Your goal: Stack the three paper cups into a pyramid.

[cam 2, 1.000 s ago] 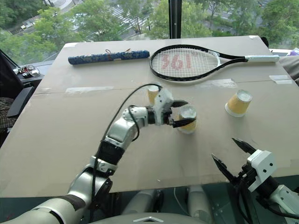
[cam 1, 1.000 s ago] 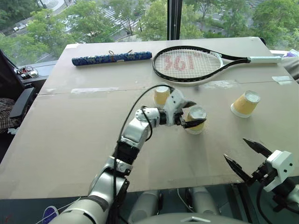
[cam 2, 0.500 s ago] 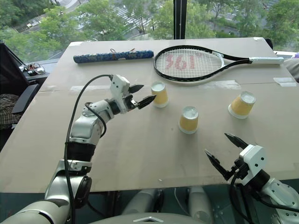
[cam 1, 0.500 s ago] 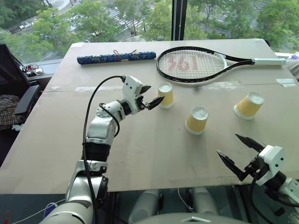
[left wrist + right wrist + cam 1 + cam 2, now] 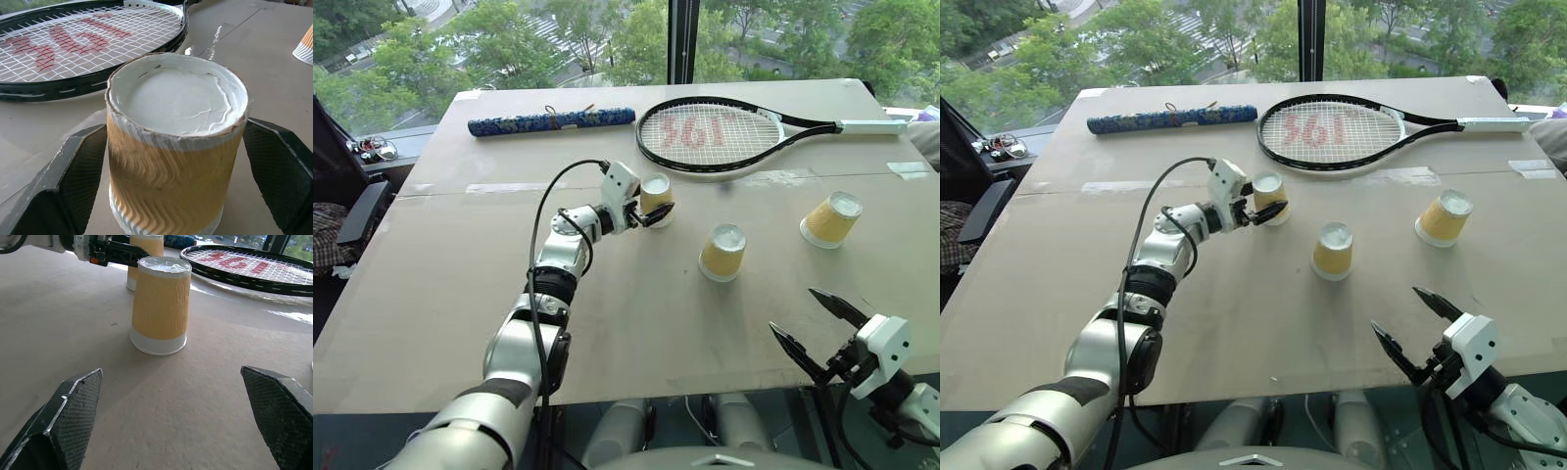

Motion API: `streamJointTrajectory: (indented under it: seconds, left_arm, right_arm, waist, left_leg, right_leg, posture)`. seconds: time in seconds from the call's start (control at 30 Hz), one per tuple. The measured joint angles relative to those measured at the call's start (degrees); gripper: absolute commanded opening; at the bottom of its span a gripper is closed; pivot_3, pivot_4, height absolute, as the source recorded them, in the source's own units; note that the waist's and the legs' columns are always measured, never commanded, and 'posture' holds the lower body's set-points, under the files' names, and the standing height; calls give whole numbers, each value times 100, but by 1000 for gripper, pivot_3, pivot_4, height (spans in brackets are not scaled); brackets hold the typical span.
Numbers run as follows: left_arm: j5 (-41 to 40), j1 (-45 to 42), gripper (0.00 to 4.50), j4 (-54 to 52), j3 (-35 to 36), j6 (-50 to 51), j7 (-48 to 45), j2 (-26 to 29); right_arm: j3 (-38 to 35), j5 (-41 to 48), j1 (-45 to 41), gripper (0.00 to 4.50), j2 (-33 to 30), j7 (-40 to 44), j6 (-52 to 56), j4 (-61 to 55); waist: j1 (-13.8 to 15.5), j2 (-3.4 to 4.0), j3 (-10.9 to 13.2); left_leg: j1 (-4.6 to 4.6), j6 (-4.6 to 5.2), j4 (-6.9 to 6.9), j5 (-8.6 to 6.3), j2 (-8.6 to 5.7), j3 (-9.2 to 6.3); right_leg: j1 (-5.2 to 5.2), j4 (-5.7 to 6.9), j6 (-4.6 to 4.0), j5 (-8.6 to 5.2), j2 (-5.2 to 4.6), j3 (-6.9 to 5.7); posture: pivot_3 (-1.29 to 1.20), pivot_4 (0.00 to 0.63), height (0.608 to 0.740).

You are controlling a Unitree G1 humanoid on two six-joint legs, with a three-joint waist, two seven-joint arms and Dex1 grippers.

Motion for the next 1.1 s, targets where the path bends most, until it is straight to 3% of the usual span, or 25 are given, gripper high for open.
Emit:
streamJointTrajectory:
  seconds: [0.13,0.3,0.47,0.77,1.1]
  left_arm:
    - [-228,186,2607,-229,136,1,-584,101]
    - [-1086,1267,2607,-2449,136,1221,-1679,564]
    - [-1291,1977,2607,-3788,-208,1897,-1880,719]
    - [-500,2067,2607,-3641,-735,1304,-1178,422]
    - [-381,2068,2607,-3523,-791,1041,-1148,335]
  right_arm:
    - [-7,-26,56,4500,23,-12,-47,0]
    - [-18,-36,85,4500,30,-9,-105,5]
    - [8,-42,-63,4500,25,21,-109,51]
    - [17,-42,-134,4500,20,38,-101,136]
    - [17,-72,-15,4500,24,-2,-109,134]
  waist:
    - [-12,0,0]
    - [-24,2,0]
    - [26,3,-1]
    - [7,3,-2]
    - [15,4,-2]
  left_leg:
    - [-1,0,-1,0,1,0]
    - [0,0,-1,0,5,-1]
    - [2,0,2,0,3,-2]
    - [4,-1,2,0,4,1]
    - [5,0,2,0,3,1]
  right_leg:
    - [-2,1,0,0,0,1]
    - [-3,4,0,0,-9,5]
    - [3,5,-1,0,-6,2]
    - [1,5,-1,0,-8,6]
    - [2,5,-1,0,-8,5]
  posture:
    - [0,150,740]
    - [0,150,740]
    - [0,150,740]
    - [0,150,740]
    - [0,150,740]
